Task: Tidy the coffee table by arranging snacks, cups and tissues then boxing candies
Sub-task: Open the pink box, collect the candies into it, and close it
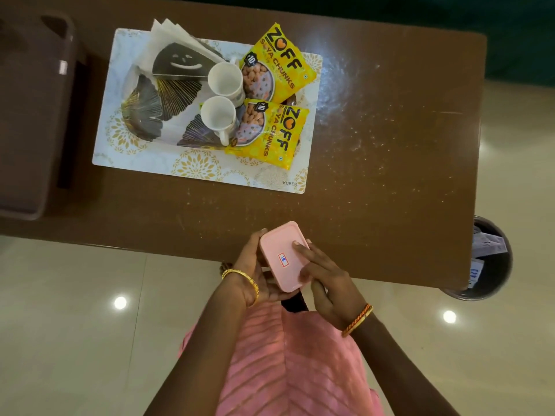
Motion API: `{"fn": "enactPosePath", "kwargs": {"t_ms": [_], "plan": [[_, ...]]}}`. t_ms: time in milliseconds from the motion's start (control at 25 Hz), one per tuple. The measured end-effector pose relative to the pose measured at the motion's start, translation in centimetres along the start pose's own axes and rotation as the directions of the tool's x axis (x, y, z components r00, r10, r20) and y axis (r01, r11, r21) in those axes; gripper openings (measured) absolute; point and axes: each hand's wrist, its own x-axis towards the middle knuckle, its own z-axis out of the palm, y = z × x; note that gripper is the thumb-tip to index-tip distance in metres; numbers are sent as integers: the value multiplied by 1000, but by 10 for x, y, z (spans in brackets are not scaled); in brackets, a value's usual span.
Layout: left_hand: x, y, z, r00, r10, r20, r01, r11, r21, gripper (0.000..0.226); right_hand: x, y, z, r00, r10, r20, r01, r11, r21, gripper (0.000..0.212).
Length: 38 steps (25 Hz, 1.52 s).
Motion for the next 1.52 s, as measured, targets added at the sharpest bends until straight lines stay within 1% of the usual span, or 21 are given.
{"fn": "enactPosePath", "kwargs": {"t_ms": [80,120,160,200,240,280,320,400,440,480,560,600,640,680,760,840,920,1120,1280,1440,1520], "plan": [[-3,7,-10,1000,6,19,-6,1000,11,76,6,-10,11,996,-11,-86,10,1000,-16,9],[-5,10,-14,999,5,33,-6,1000,16,76,11,-14,19,990,18,-142,-18,1000,-2,10],[-8,13,-17,999,6,48,-7,1000,18,74,17,-19,25,974,96,-205,-86,995,55,20],[-11,16,-20,998,16,69,-17,1000,10,71,23,-24,30,942,213,-260,-173,970,168,32],[-14,19,-22,995,36,88,-35,999,-15,67,30,-28,35,896,349,-275,-252,909,332,45],[-16,21,-26,992,62,106,-56,997,-59,64,35,-32,39,849,478,-225,-316,800,510,54],[-20,24,-31,987,95,131,-81,991,-108,63,40,-37,45,811,570,-129,-354,655,667,57],[-23,29,-45,970,156,187,-128,980,-155,66,47,-44,56,763,643,70,-395,377,838,49],[-26,31,-52,966,168,197,-144,981,-131,69,51,-48,62,753,646,124,-402,302,865,50],[-30,34,-59,970,175,169,-166,984,-64,73,54,-52,67,751,642,151,-402,264,877,53],[-35,40,-76,961,275,11,-273,951,145,81,62,-57,78,758,632,161,-396,249,884,50],[-36,43,-83,922,383,-62,-358,901,244,82,65,-58,81,765,623,163,-394,253,884,47],[-36,45,-92,861,500,-93,-457,841,290,80,69,-60,83,773,612,167,-395,258,882,46],[-36,48,-100,806,585,-85,-545,791,280,79,72,-62,85,778,604,172,-403,270,875,44],[-35,54,-117,744,668,-23,-645,727,236,67,80,-63,92,786,593,174,-438,335,834,41],[-31,57,-130,727,686,-10,-668,710,222,49,87,-67,99,789,588,177,-471,393,790,38],[-27,59,-141,733,680,-38,-666,727,166,44,92,-71,107,798,577,176,-472,416,777,39],[-20,63,-166,730,681,-63,-680,732,41,14,104,-76,126,856,503,120,-402,500,767,34],[-25,74,-172,720,687,-97,-687,725,40,16,115,-86,132,859,498,114,-383,479,790,30],[-43,105,-167,725,671,-156,-674,738,41,15,146,-105,131,822,562,88,-360,394,846,42],[-52,127,-158,701,695,-162,-707,706,-32,32,168,-114,123,795,607,12,-316,396,862,38]]}}
